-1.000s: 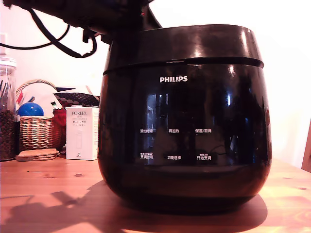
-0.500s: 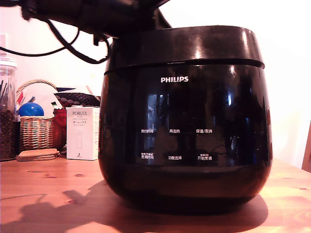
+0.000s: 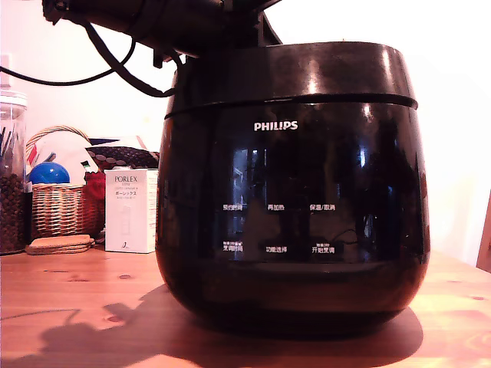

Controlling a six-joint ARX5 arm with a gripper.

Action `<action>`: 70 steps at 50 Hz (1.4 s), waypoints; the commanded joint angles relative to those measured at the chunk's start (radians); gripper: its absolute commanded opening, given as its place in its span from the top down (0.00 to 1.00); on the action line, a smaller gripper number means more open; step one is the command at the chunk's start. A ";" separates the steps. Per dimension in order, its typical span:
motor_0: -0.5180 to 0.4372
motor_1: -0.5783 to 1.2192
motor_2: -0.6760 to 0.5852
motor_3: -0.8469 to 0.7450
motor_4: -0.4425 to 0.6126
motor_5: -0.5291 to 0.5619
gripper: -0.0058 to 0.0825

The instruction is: Close the rice cooker by pressing the lid down with medium force

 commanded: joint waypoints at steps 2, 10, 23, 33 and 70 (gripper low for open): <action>-0.014 0.111 -0.112 -0.123 -0.002 -0.007 0.96; -0.014 0.058 -0.112 -0.235 -0.039 -0.007 0.96; -0.013 -0.010 -0.112 -0.270 -0.088 -0.007 0.96; -0.008 -0.032 -0.108 -0.212 -0.088 -0.007 0.96; 0.188 -0.368 0.021 -0.341 -0.088 0.140 0.96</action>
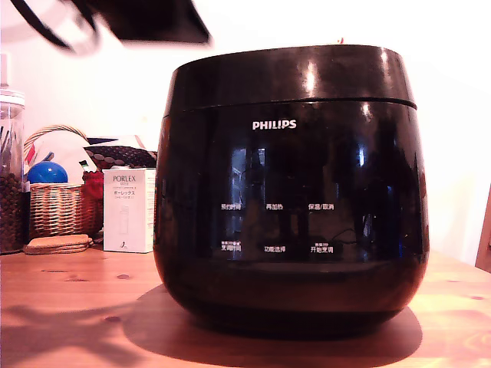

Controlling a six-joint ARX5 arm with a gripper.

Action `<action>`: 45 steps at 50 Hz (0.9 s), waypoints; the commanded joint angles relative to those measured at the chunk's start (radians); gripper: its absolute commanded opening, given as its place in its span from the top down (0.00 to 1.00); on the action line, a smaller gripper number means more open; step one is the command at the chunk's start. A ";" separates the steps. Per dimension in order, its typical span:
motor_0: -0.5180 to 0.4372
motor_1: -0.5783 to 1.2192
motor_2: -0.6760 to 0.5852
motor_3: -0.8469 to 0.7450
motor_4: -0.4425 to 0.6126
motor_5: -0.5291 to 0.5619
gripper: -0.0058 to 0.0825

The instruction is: Close the rice cooker by pressing the lid down with medium force

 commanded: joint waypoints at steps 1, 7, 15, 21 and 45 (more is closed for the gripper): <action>0.035 -0.031 0.010 -0.017 -0.003 0.006 0.96; 0.104 -0.090 0.010 -0.077 -0.003 0.006 0.96; 0.203 -0.149 0.010 -0.159 -0.003 0.006 0.96; 0.287 -0.174 0.010 -0.202 -0.002 0.005 0.96; 0.518 -0.193 0.010 -0.267 0.102 -0.002 0.96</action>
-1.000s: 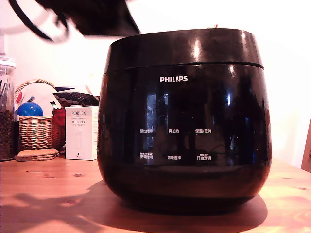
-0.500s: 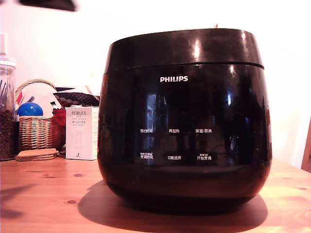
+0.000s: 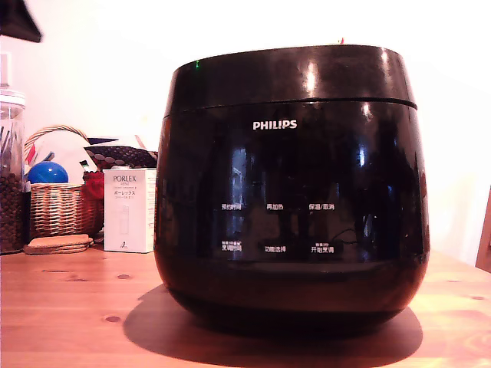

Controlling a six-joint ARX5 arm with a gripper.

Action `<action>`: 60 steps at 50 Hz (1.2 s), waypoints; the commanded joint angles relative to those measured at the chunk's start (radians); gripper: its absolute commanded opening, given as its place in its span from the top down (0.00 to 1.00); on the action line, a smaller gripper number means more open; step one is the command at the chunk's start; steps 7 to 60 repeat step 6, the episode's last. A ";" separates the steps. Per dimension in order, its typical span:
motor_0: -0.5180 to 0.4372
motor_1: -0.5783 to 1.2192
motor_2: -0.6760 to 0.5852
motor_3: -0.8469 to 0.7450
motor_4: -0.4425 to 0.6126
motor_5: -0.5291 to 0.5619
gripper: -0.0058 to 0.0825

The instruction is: Close the rice cooker by pressing the lid down with medium force

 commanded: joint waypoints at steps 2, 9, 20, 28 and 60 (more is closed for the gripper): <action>0.004 -0.009 0.002 0.008 0.004 -0.002 0.96; 0.004 -0.009 0.002 0.008 0.003 -0.002 0.96; 0.004 -0.009 0.002 0.008 0.003 -0.002 0.96; 0.004 -0.009 0.002 0.008 0.003 -0.002 0.96; 0.004 -0.009 0.002 0.008 0.003 -0.002 0.96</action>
